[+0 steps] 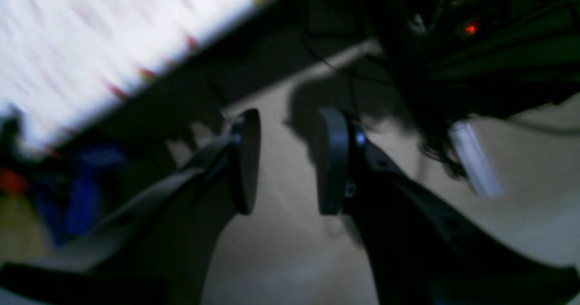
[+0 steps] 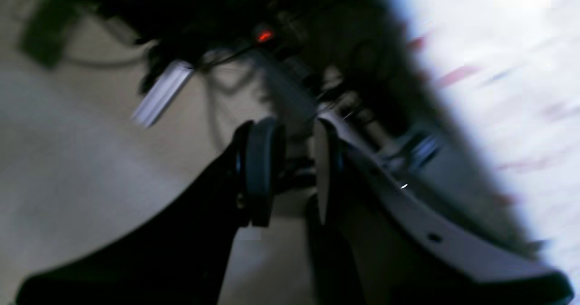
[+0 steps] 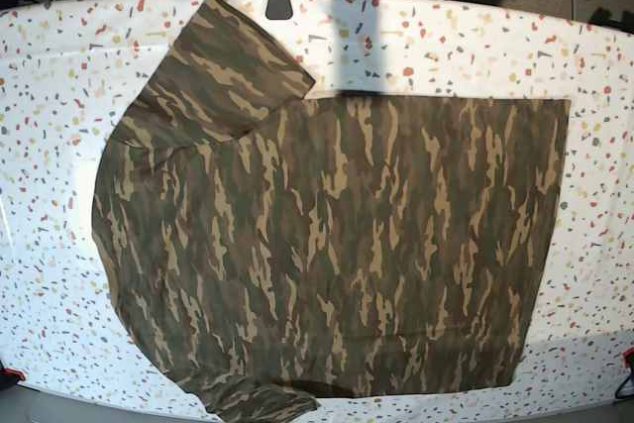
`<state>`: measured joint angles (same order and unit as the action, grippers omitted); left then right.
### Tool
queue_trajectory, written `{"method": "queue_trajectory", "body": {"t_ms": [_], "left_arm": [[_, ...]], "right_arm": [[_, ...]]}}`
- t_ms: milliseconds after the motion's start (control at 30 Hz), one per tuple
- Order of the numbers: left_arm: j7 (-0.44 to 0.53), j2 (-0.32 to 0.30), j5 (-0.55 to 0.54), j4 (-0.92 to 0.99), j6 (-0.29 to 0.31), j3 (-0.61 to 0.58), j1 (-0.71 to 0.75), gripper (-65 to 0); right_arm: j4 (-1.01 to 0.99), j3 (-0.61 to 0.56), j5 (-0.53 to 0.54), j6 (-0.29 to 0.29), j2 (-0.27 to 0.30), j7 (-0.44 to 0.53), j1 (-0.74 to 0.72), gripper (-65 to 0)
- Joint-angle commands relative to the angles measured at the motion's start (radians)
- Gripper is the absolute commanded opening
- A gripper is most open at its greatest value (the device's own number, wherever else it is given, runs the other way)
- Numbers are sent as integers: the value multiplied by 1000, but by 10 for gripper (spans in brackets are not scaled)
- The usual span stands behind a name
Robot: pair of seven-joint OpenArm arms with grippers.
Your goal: Fold the T-shirt properly
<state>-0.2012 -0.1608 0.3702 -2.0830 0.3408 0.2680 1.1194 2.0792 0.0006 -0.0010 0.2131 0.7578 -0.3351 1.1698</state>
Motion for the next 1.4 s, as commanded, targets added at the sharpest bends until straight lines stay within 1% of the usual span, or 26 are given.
{"method": "queue_trajectory", "body": {"t_ms": [0,33,167,300,333,367,433,500,600,667,700,800,833,867,967,1067,1167,1233,1300,1367], "left_arm": [[14,-30,10,-36,-7,5,18,-447],[15,-61,25,-53,-7,5,15,-447],[26,-174,26,-78,-8,5,-35,-447],[26,-254,26,-77,-6,5,-130,-447],[26,-271,26,-76,3,5,-156,-447],[26,-287,32,-73,24,5,-182,-442],[34,-311,56,-56,92,5,-234,-416],[56,-329,91,-26,135,5,-285,-386],[117,-367,101,40,149,5,-348,-353],[175,-390,101,84,152,5,-383,-353],[202,-398,105,107,169,5,-402,-353],[286,-422,192,178,261,5,-456,-354],[307,-428,209,206,282,5,-472,-354],[328,-432,222,235,287,5,-486,-354],[392,-435,272,319,289,4,-532,-354],[400,-436,303,378,288,-27,-583,-354],[380,-436,314,419,288,-97,-637,-354],[348,-436,314,451,284,-144,-677,-354],[313,-436,314,486,277,-176,-716,-354],[299,-436,314,523,267,-193,-750,-354]], "right_arm": [[30,30,0,-5,14,5,16,-484],[45,59,0,-6,21,5,16,-484],[75,167,0,-11,24,8,-3,-484],[75,234,0,-11,23,8,-43,-484],[75,245,0,-11,24,8,-52,-484],[75,251,0,-11,23,8,-62,-483],[75,256,0,-11,23,5,-77,-483],[75,256,0,-11,23,6,-81,-484],[75,256,1,-12,23,5,-81,-483],[75,256,1,-12,23,5,-81,-484],[75,256,1,-12,23,5,-81,-483],[75,256,0,-14,23,4,-81,-483],[75,256,0,-17,21,4,-81,-483],[75,256,0,-26,20,4,-81,-484],[75,256,0,-51,21,4,-81,-483],[75,256,0,-58,21,4,-81,-484],[75,256,0,-58,20,0,-81,-483],[75,256,0,-58,20,-13,-81,-483],[75,256,0,-58,20,-40,-81,-484],[75,256,0,-58,20,-56,-81,-483]]}}
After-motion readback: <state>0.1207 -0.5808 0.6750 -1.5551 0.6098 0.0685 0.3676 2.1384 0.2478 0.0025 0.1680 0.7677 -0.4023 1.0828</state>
